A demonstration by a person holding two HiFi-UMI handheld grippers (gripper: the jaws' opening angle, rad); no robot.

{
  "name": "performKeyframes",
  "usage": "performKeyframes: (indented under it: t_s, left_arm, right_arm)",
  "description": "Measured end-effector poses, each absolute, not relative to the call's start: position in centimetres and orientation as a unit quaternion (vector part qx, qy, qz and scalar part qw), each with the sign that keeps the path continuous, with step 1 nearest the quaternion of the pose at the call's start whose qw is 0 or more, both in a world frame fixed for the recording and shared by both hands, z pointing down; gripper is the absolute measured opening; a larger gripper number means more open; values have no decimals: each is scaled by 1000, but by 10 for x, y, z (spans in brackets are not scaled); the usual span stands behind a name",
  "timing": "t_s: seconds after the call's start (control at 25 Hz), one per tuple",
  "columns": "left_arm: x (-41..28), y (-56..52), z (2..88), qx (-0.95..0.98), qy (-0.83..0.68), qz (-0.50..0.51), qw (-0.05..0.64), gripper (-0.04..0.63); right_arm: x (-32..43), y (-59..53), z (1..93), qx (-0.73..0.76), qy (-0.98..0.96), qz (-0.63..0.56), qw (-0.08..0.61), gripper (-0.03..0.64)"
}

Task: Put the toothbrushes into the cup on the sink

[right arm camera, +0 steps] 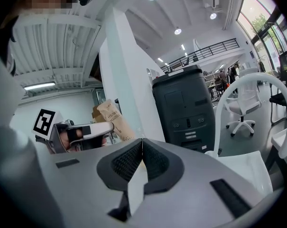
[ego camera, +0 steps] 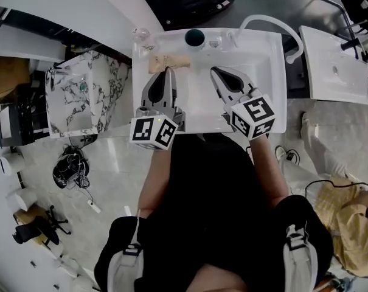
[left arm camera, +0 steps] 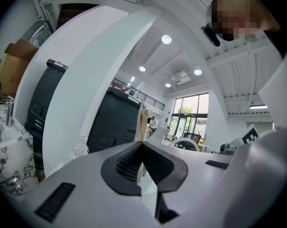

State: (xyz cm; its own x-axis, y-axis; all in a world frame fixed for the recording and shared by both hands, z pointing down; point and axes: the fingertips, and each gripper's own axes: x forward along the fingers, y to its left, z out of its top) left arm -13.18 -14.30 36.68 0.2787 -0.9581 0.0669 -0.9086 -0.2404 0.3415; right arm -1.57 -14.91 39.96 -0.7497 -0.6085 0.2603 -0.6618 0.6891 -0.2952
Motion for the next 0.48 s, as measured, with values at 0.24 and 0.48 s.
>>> performKeyframes:
  t_s: [0.24, 0.48]
  left_arm:
    - [-132, -153, 367, 775, -606, -74, 165, 14]
    - [-138, -160, 381, 771, -608, -72, 176, 14]
  right_arm:
    - [-12, -160, 414, 340, -913, 212, 78, 29]
    - [-16, -165, 423, 342, -912, 215, 80, 29]
